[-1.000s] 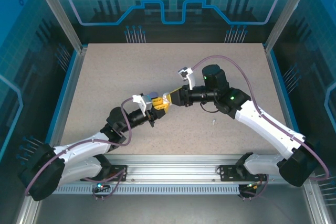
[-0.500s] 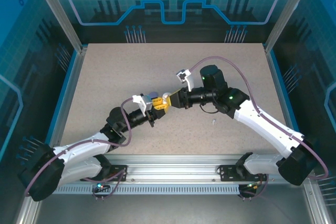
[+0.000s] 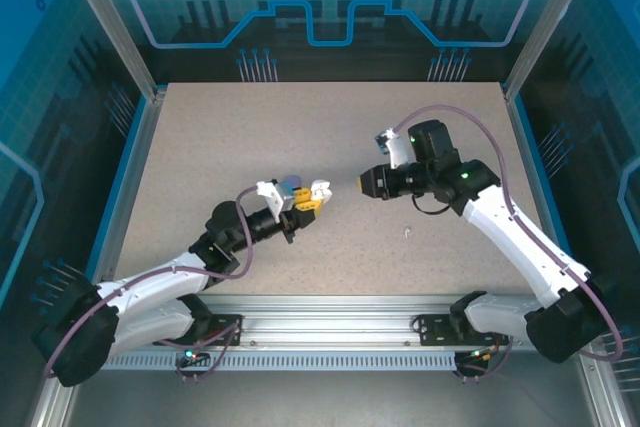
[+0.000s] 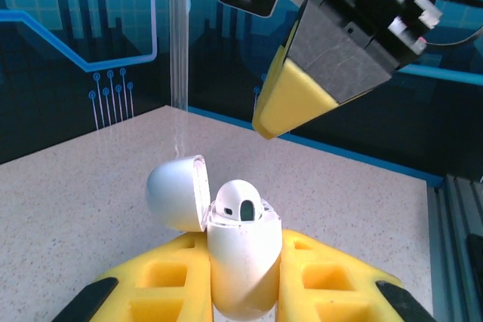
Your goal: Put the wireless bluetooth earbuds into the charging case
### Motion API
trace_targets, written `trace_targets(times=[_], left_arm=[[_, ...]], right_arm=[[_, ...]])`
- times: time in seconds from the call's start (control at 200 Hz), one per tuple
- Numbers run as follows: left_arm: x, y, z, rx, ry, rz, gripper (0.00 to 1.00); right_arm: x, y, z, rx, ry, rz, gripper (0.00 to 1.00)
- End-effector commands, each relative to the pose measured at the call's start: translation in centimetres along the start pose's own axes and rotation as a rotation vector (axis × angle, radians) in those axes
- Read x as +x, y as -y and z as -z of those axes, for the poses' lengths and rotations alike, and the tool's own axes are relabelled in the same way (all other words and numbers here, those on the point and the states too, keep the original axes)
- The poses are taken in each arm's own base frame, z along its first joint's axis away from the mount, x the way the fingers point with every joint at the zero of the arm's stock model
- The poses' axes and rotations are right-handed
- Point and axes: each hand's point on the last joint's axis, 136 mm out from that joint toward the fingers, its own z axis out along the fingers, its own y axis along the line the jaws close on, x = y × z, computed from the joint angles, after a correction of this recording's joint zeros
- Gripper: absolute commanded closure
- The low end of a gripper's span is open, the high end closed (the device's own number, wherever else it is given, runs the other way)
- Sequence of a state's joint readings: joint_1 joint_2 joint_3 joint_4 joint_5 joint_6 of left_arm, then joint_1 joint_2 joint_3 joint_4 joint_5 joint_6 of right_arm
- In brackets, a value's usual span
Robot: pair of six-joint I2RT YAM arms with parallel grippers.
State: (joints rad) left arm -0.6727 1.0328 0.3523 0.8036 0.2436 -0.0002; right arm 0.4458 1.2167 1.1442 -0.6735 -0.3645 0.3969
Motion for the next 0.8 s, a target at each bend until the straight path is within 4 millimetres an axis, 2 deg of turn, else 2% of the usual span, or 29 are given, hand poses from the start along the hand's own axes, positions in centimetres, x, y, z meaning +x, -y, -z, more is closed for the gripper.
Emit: trace_targets(times=[0.0,0.19,0.4,0.795], left_arm=[[0.9,-0.2,0.1,-0.014,-0.022,-0.003,0.81],[2.6,-0.3,0.4,-0.023,-0.068,0.013,0.81],[3.4,-0.4,0.4,-0.026,-0.099,0.009,0.81],[3.9,-0.5,-0.1,-0.021,-0.114,0.013,0.81]], right_arm=[[3.9,5.7,0.6,0.227,-0.166,-0.136,0.74],[6.2,10.3,-0.1,0.372,-0.288,-0.259,0.73],[8.5,14.3,-0.8,0.553,-0.444,-0.31,0.74],[10.4,17.5,-2.6,0.669,-0.565,-0.38,0.72]])
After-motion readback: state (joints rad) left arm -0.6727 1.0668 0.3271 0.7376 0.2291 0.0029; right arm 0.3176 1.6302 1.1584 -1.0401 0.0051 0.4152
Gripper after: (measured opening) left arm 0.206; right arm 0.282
